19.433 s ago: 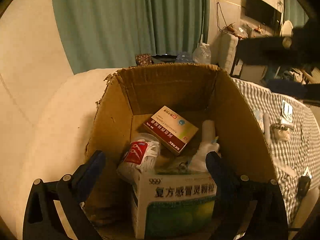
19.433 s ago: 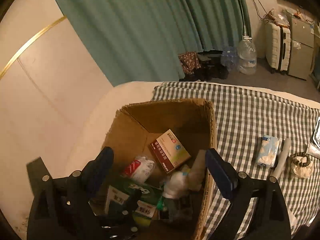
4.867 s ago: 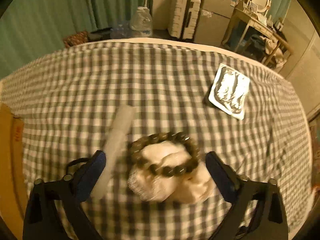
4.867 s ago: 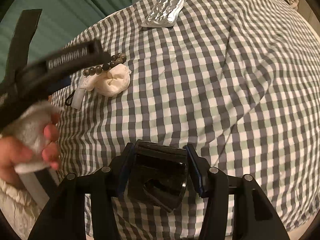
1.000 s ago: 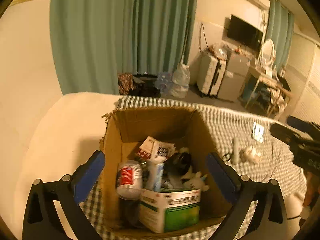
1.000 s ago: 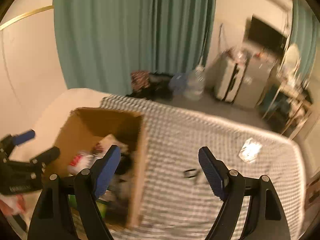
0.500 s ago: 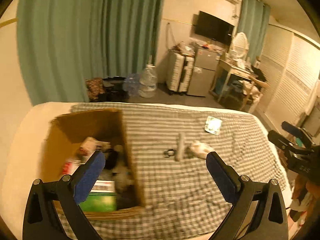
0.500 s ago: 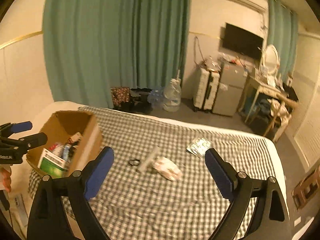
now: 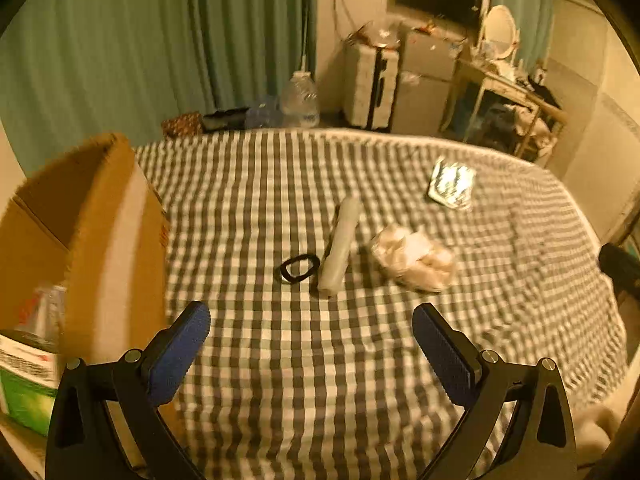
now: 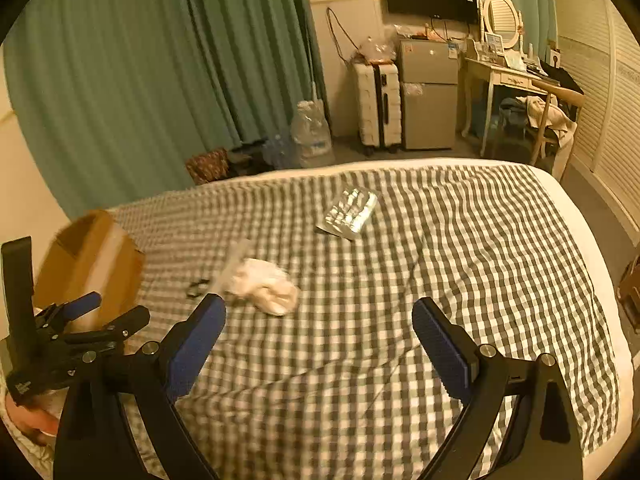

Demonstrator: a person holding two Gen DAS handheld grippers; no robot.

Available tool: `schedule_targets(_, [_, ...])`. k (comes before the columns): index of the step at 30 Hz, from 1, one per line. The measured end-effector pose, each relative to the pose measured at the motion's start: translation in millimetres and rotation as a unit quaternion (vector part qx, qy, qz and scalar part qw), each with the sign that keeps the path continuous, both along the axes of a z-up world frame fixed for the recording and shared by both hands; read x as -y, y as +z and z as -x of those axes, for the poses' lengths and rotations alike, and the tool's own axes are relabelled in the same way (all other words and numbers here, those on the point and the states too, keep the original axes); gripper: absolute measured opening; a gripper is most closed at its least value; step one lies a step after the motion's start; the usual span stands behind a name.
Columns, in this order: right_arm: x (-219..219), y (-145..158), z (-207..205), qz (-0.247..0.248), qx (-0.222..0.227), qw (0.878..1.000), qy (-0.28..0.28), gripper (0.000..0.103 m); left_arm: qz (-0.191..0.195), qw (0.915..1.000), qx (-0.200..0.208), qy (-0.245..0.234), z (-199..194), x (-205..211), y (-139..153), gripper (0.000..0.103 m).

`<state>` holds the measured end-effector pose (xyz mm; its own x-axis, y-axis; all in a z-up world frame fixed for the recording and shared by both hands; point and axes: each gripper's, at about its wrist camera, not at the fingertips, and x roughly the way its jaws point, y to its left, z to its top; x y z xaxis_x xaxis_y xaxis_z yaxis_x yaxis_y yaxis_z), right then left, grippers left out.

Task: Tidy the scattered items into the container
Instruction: 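Move both grippers back over the bed toward the tube and blister pack, then grasp the white tube with the left gripper while the right grasps the silver blister pack, then carry white tube and blister pack into the cardboard box and release both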

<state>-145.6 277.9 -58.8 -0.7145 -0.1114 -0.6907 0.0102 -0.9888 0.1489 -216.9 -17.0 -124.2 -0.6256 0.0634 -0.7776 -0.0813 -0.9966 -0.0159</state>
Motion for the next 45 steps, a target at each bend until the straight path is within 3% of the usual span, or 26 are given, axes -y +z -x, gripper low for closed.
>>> schedule_targets(3, [-4.8,-18.7,26.5,0.002,0.010,1.000,0.009,0.095,0.014,0.9998,0.009,0.013,24.9,-3.2,-21.8,0.103])
schedule_targets(8, [-18.3,-48.1,84.3,0.036,0.030,0.999,-0.028,0.095,0.048,0.9979,-0.025,0.037,64.0,-9.3,-40.0,0.103])
schedule_targets(13, [-15.2,-72.3,142.1,0.040,0.054,0.996,-0.063,0.095,0.030,0.9992,-0.011,0.024,103.2,-13.3,-60.1,0.102])
schedule_targets(16, [-11.2,-90.5,179.6,0.010,0.088,0.990,-0.106,0.095,0.022,0.9995,0.010,0.020,125.5,-14.0,-73.1,0.094])
schedule_targets(20, [-15.9,-110.9,208.1,0.044,0.091,0.988,-0.115,0.095,0.011,0.9997,0.019,0.005,139.0,-18.2,-82.8,0.091])
schedule_targets(22, [-17.0,-120.6,220.0,0.030,0.107,0.986,-0.124,0.095,0.014,0.9996,0.023,-0.009,143.0,-25.1,-87.4,0.087])
schedule_targets(24, [-19.1,-129.0,228.3,0.037,0.113,0.985,-0.125,0.095,0.009,0.9989,0.037,-0.026,144.9,-31.5,-93.5,0.069])
schedule_targets(25, [-19.7,-131.4,231.3,0.039,0.114,0.984,-0.129,0.096,0.011,0.9989,0.034,-0.029,144.3,-34.4,-94.5,0.068])
schedule_targets(28, [-11.5,-135.7,244.7,-0.021,0.125,0.984,-0.124,0.092,0.013,0.9980,0.033,-0.052,141.5,-42.8,-92.0,0.041])
schedule_targets(29, [-10.3,-133.4,245.1,-0.044,0.121,0.983,-0.128,0.076,0.011,0.9974,0.036,-0.061,139.4,-44.3,-90.4,0.022])
schedule_targets(30, [-9.8,-130.8,242.5,-0.055,0.112,0.983,-0.134,0.069,0.016,0.9964,0.041,-0.073,136.6,-47.4,-88.9,0.020])
schedule_targets(33, [-13.9,-127.2,230.0,-0.041,0.107,0.986,-0.123,0.068,0.026,0.9951,0.043,-0.086,132.9,-52.0,-83.3,0.019])
schedule_targets(36, [-20.1,-121.2,208.1,-0.040,0.102,0.987,-0.116,0.068,0.001,0.9961,0.055,-0.069,127.4,-42.3,-70.8,0.019])
schedule_targets(40, [-23.9,-103.3,176.2,-0.039,0.092,0.991,-0.093,0.068,-0.012,0.9973,0.037,-0.062,110.6,-32.2,-39.0,0.019])
schedule_targets(45, [-18.7,-81.9,111.5,0.010,0.103,0.994,-0.047,0.068,-0.043,0.9975,0.030,-0.047,74.1,-15.1,-4.8,0.019])
